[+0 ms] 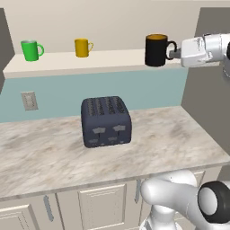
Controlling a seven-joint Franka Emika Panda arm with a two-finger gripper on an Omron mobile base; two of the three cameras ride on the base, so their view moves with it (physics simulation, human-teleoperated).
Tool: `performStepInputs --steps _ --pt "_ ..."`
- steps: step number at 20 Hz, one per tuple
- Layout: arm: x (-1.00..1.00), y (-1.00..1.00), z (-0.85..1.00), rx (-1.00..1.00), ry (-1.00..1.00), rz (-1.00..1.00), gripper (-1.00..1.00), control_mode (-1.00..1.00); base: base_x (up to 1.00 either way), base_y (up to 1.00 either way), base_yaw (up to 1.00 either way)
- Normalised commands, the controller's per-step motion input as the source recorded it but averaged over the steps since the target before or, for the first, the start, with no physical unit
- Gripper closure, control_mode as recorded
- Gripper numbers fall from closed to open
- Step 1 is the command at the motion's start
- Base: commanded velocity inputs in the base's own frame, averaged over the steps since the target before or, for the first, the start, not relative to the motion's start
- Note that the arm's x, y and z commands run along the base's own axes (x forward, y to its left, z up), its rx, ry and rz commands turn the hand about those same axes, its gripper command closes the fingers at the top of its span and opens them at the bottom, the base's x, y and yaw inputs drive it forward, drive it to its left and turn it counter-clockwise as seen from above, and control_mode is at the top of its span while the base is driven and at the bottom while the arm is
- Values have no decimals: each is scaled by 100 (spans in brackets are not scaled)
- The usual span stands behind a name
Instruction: Pick the mug on the counter and place it in the cabinet with the handle facing the right, like the mugs already inside.
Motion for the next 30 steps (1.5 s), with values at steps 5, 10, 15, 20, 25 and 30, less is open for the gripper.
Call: performStepInputs --steps 5,10,15,20,25,30 --pt "44 0 -16 0 0 0 100 -100 0 0 0" --pt "50 0 -12 8 0 -1 100 -100 0 0 0" --pt "47 1 -5 5 0 0 100 -100 0 0 0" --pt "32 12 0 -1 0 0 100 -100 0 0 0" --pt "21 0 0 -3 0 -1 100 -100 0 0 0" --pt "18 0 0 -2 0 -1 100 -100 0 0 0"
